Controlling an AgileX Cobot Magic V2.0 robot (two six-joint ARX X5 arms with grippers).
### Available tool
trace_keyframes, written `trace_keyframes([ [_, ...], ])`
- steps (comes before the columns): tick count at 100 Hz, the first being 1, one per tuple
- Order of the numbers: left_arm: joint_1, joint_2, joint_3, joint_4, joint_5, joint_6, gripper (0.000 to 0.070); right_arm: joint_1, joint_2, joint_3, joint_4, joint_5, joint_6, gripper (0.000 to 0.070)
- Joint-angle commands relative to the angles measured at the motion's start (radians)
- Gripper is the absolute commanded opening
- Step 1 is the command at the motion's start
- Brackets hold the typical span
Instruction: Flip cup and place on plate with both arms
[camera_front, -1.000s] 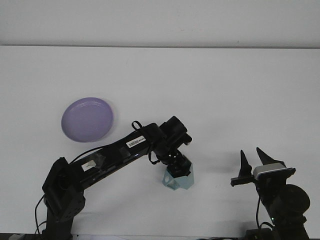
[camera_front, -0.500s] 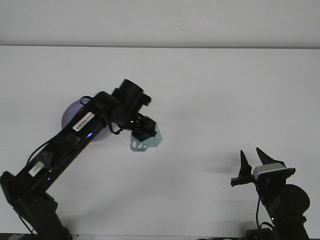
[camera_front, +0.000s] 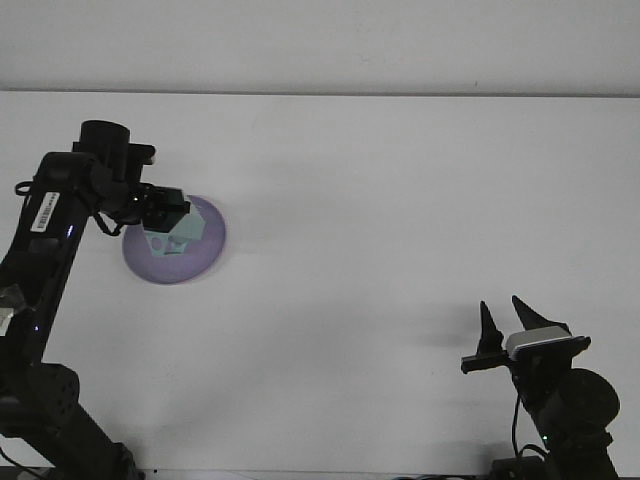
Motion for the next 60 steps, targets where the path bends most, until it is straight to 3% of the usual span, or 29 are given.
trace_keyframes([
  [1, 0.017, 0.048, 0.022, 0.014, -0.016, 0.028, 0.0012, 0.0, 0.0, 0.008, 0.008, 0.003, 0.014, 0.0342],
  [60, 0.058, 0.261, 0.022, 0.071, -0.05, 0.041, 0.0021, 0.0, 0.0, 0.008, 0.007, 0.004, 0.013, 0.0341],
])
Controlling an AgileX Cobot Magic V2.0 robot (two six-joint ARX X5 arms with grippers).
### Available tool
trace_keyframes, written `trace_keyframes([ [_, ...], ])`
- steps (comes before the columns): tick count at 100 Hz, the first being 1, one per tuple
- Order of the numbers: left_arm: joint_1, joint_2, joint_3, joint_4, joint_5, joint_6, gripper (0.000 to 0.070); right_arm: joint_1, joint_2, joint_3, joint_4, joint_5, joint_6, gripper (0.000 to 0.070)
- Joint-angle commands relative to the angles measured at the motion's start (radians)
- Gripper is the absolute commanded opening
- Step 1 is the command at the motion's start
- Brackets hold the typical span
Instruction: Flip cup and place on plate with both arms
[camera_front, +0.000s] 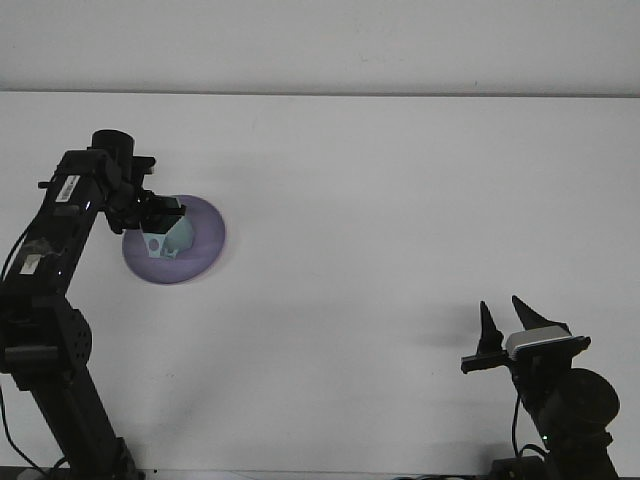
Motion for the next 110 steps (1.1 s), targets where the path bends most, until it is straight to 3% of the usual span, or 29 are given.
trace_keyframes([
  [1, 0.0, 0.033, 0.022, -0.008, -0.007, 0.012, 0.0028, 0.0, 0.0, 0.008, 0.007, 0.004, 0.013, 0.0341],
  [7, 0.0, 0.034, 0.022, -0.005, -0.007, 0.013, 0.0109, 0.0, 0.0, 0.008, 0.007, 0.004, 0.013, 0.0341],
  [18, 0.0, 0.032, 0.022, 0.007, -0.007, 0.012, 0.0425, 0.0, 0.0, 0.008, 0.008, 0.004, 0.013, 0.0341],
  [26, 0.0, 0.031, 0.023, 0.006, -0.007, 0.01, 0.0559, 0.0, 0.0, 0.008, 0.008, 0.004, 0.013, 0.0341],
  [31, 0.0, 0.025, 0.024, -0.006, -0.006, 0.007, 0.0591, 0.0, 0.0, 0.008, 0.008, 0.004, 0.013, 0.0341],
  [64, 0.016, -0.184, 0.026, -0.019, -0.002, -0.008, 0.059, 0.0, 0.0, 0.008, 0.007, 0.004, 0.013, 0.0342],
  [88, 0.032, -0.456, 0.026, 0.008, -0.002, -0.092, 0.0555, 0.0, 0.0, 0.008, 0.007, 0.004, 0.014, 0.0341],
  [91, 0.033, -0.49, 0.026, -0.003, -0.002, -0.093, 0.0497, 0.0, 0.0, 0.008, 0.007, 0.004, 0.014, 0.0341],
  [99, 0.033, -0.571, 0.025, -0.04, -0.002, -0.077, 0.023, 0.0, 0.0, 0.008, 0.005, 0.004, 0.014, 0.0339],
  [104, 0.033, -0.619, 0.021, -0.054, 0.0, -0.067, 0.0012, 0.0, 0.0, 0.008, 0.006, 0.004, 0.014, 0.0338],
  [110, 0.033, -0.666, 0.002, -0.046, 0.019, -0.064, 0.0012, 0.0, 0.0, 0.008, 0.006, 0.004, 0.019, 0.0334],
])
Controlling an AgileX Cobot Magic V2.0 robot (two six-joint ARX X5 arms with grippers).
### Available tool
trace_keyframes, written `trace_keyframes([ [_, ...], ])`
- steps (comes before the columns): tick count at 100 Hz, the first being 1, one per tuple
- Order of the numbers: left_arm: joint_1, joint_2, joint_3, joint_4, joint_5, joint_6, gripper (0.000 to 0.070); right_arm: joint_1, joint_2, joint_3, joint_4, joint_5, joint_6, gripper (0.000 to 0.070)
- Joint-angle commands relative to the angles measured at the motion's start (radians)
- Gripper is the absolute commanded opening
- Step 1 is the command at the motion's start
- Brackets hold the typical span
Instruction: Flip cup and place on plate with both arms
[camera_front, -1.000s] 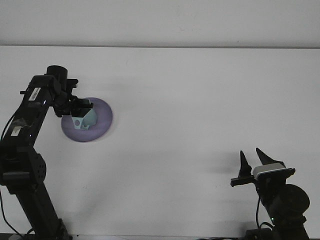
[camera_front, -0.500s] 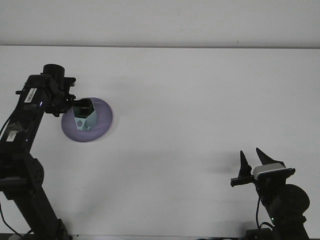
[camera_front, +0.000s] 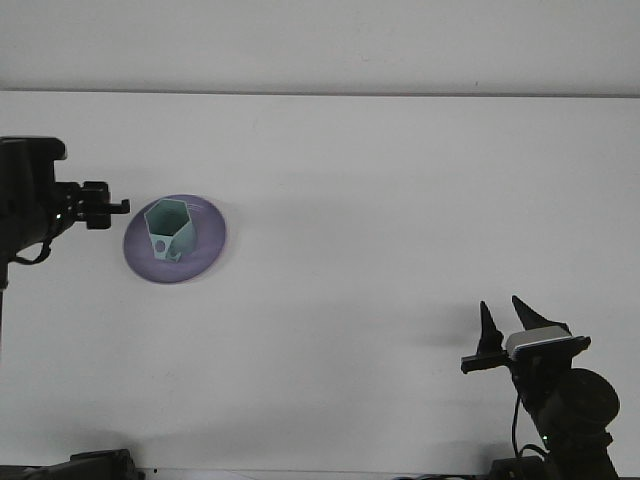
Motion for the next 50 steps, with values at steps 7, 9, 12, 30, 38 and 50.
trace_keyframes([
  [7, 0.002, -0.093, -0.077, 0.048, 0.068, 0.019, 0.0012, 0.0, 0.0, 0.008, 0.01, 0.004, 0.029, 0.0221],
  [9, 0.002, -0.114, -0.107, 0.065, 0.077, 0.022, 0.0012, 0.0, 0.0, 0.008, 0.01, 0.003, 0.029, 0.0168],
  [12, 0.002, -0.149, -0.161, 0.093, 0.084, 0.029, 0.0012, 0.0, 0.0, 0.008, 0.01, 0.003, 0.029, 0.0079],
  [30, 0.002, -0.418, -0.603, 0.418, 0.084, 0.027, 0.0012, 0.0, 0.0, 0.008, 0.011, 0.003, 0.028, 0.0],
  [38, 0.001, -0.581, -0.841, 0.629, 0.085, 0.0, 0.0012, 0.0, 0.0, 0.008, 0.017, 0.003, 0.027, 0.0],
  [50, 0.001, -0.808, -1.122, 0.826, 0.085, -0.06, 0.0012, 0.0, 0.0, 0.008, 0.035, 0.004, 0.008, 0.0],
])
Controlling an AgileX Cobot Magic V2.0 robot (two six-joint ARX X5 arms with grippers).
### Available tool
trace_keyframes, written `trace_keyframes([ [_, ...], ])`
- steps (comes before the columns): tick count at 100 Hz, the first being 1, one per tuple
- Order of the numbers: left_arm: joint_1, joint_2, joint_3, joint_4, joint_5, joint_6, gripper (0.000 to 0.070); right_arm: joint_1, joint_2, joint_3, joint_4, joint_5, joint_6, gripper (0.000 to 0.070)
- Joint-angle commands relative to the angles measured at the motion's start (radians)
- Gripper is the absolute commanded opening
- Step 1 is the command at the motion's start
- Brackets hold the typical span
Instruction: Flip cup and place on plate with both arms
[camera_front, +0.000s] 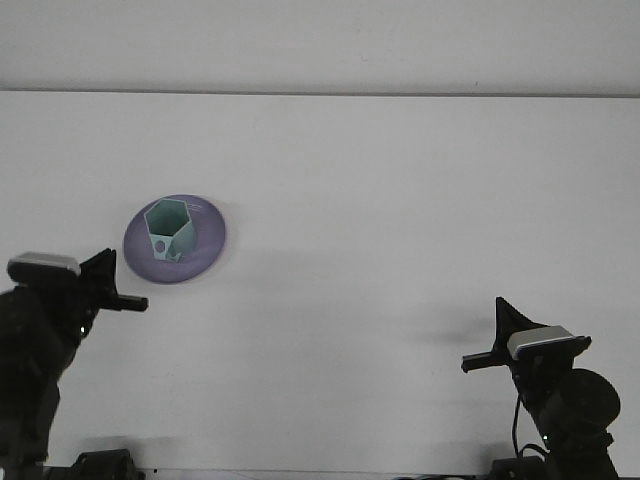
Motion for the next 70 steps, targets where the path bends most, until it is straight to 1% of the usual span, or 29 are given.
trace_keyframes([
  [1, 0.001, -0.126, -0.171, 0.114, 0.005, -0.058, 0.0012, 0.0, 0.0, 0.008, 0.021, 0.003, -0.007, 0.0],
  [12, 0.001, -0.289, -0.337, 0.175, 0.005, -0.127, 0.0012, 0.0, 0.0, 0.008, 0.039, 0.003, -0.022, 0.0],
  [18, 0.001, -0.344, -0.386, 0.175, 0.004, -0.165, 0.0012, 0.0, 0.0, 0.008, 0.047, 0.003, -0.026, 0.0],
  [23, 0.001, -0.38, -0.405, 0.176, 0.003, -0.18, 0.0012, 0.0, 0.0, 0.008, 0.049, 0.004, -0.027, 0.0],
  [40, 0.001, -0.424, -0.406, 0.213, -0.01, -0.182, 0.0012, 0.0, 0.0, 0.008, 0.037, 0.003, -0.019, 0.0],
  [70, 0.001, -0.428, -0.406, 0.209, -0.01, -0.188, 0.0015, 0.0, 0.0, 0.008, 0.045, 0.0, -0.02, 0.0],
])
